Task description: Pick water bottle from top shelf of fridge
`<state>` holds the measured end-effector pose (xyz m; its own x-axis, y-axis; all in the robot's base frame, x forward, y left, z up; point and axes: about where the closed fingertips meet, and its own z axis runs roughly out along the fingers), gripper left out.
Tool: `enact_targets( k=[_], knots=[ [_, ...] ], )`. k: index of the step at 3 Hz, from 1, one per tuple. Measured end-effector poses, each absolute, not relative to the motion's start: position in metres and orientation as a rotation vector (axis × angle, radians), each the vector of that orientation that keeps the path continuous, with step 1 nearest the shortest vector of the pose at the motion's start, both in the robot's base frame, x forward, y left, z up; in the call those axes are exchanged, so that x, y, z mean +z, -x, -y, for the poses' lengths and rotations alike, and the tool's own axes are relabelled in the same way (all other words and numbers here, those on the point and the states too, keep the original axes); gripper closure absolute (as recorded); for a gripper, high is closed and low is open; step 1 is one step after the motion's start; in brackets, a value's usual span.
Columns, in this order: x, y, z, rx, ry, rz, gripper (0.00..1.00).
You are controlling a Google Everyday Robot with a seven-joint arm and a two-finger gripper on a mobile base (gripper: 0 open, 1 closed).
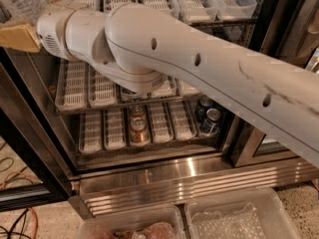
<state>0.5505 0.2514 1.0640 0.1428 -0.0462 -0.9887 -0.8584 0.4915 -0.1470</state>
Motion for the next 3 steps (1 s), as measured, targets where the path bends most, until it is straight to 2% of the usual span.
enact_targets(
  k=[1,3],
  knots=[
    [1.060,-0.562,-0.258,0.720,0.888,-1.300,0.26],
    [1.060,-0.582,-0.259,0.689,0.880,-1.288,0.26]
  ],
)
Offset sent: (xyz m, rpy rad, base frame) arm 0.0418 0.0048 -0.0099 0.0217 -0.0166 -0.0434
